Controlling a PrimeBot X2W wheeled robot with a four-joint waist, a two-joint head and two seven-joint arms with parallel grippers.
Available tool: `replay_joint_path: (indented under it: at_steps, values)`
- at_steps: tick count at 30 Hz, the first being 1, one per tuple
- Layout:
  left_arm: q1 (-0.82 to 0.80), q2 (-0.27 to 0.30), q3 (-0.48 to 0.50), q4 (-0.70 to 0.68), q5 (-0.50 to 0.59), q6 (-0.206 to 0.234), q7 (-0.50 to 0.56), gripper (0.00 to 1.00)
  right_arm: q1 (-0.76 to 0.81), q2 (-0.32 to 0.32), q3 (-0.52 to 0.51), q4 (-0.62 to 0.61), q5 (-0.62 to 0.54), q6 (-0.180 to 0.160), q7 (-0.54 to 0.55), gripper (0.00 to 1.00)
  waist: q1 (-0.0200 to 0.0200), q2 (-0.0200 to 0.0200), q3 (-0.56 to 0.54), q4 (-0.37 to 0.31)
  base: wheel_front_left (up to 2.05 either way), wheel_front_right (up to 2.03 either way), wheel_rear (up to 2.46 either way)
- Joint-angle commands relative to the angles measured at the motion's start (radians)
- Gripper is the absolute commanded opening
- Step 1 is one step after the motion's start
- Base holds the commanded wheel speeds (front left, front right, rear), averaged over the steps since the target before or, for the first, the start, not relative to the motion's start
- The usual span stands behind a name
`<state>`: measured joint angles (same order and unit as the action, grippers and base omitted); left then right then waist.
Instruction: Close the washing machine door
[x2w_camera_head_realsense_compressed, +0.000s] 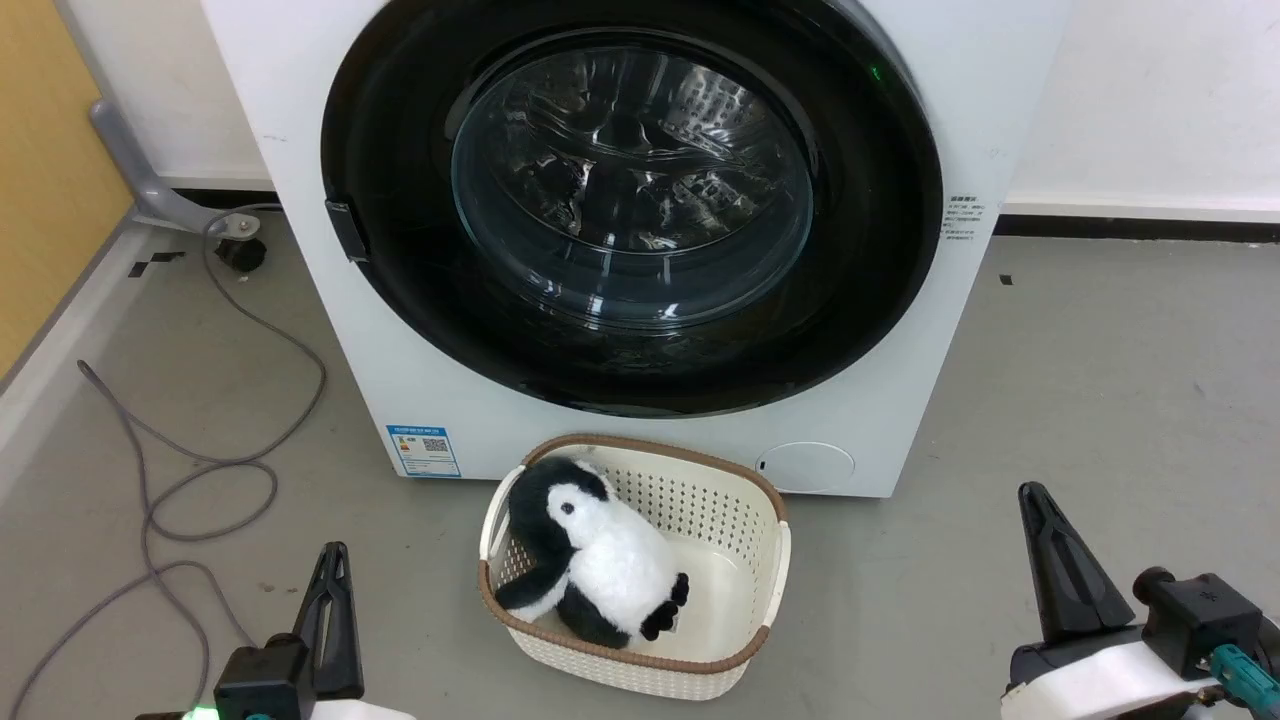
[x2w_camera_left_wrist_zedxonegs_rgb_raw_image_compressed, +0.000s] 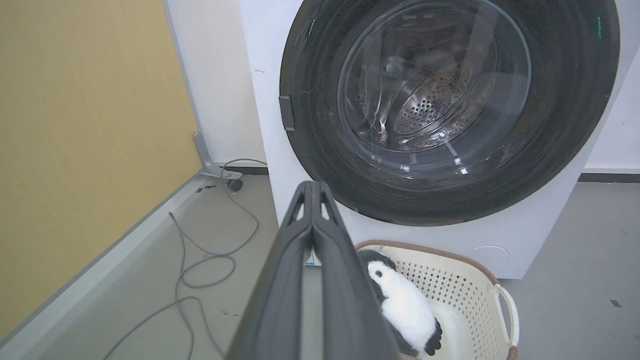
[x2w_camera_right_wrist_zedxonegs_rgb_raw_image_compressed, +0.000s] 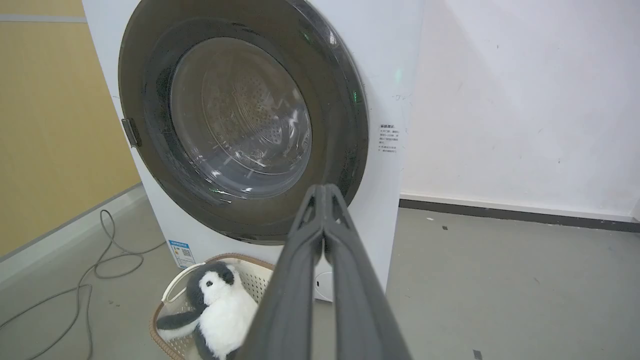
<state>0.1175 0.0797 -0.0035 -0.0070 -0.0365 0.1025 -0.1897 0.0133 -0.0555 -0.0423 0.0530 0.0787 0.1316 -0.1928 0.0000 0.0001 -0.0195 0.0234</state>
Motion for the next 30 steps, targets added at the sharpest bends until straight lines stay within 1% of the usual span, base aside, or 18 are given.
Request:
replay_joint_path:
  at_steps: [1, 30]
  values:
    - [-0.016, -0.001, 0.001, 0.002, 0.01, -0.003, 0.005, 0.0, -0.003, 0.001, 0.003, -0.008, -0.008, 0.0, 0.007, 0.0, 0.0, -0.0001, 0.0, 0.0, 0.0, 0.0, 0.0]
    - [-0.049, -0.01, 0.002, 0.004, 0.018, -0.035, 0.065, 0.0, -0.007, 0.003, 0.015, -0.022, -0.031, 0.0, 0.067, 0.0, 0.0, -0.0001, 0.006, -0.008, 0.0, 0.0, 0.0]
